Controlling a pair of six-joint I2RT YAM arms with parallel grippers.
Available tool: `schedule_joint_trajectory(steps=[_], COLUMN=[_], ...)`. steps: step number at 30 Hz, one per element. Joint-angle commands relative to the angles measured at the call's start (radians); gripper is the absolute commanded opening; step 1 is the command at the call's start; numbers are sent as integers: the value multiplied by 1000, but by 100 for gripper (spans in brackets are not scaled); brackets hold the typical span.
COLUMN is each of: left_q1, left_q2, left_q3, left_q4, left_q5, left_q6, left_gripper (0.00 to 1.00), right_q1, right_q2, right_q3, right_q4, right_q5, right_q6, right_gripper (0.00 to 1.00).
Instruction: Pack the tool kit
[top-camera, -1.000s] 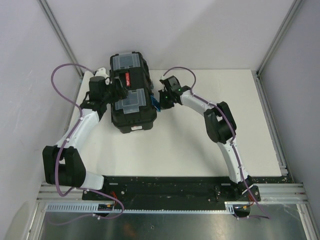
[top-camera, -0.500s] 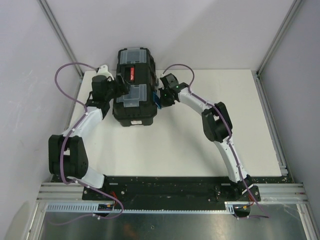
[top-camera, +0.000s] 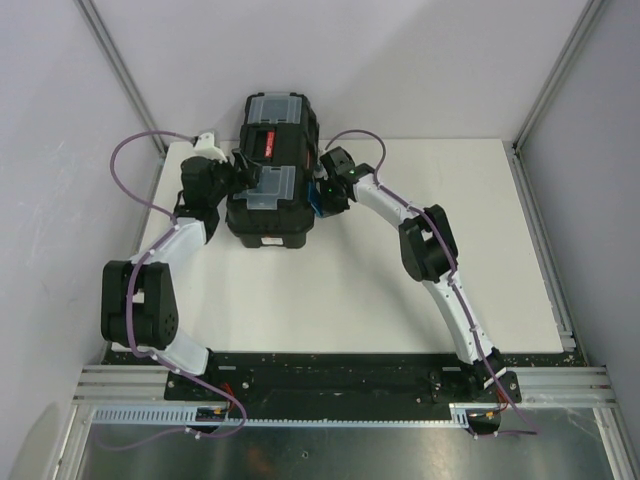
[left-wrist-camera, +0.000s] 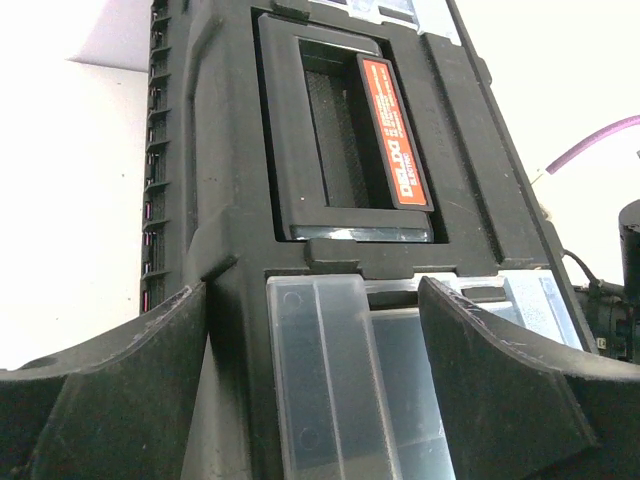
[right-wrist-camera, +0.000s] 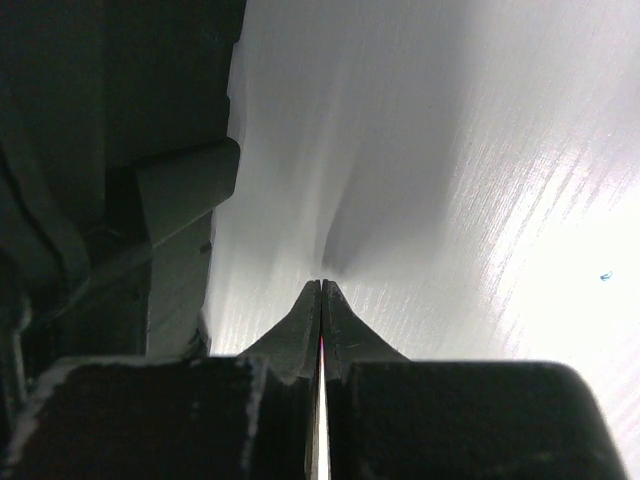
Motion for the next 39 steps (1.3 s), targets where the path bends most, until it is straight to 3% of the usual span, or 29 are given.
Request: schedule_joint_trajectory(steps=[1, 16, 19, 23, 26, 30, 32, 39], left_q1=[-157, -211, -195, -129, -80, -56, -54, -30], left_q2=[291, 330, 303, 224, 120, -38, -92, -110], left_q3=[-226, -259, -273, -287, -259, -155, -95, 115], left_q4=[-523, -423, -424, -438, -501, -604, -632, -680], left_q5=[587, 696, 666, 579, 461, 296, 237, 90], left_q6=[-91, -135, -145, -149, -114, -42, -15, 40], left_gripper=[50, 47, 47, 52, 61, 76, 82, 95], right_q1=[143, 166, 152, 85, 30, -22, -44, -87], right_q2=[79, 106, 34, -144, -269, -406, -459, -530], right_q3=[71, 11, -104, -401, -562, -676, -697, -677], right_q4=[330, 564, 585, 672, 695, 694, 692, 715], right_q5=[-202, -208, -161, -77, -18, 38, 52, 77], right_q6=[131, 335, 360, 462, 469, 417, 399, 354], right_gripper=[0, 0, 0, 0, 13, 42, 52, 64])
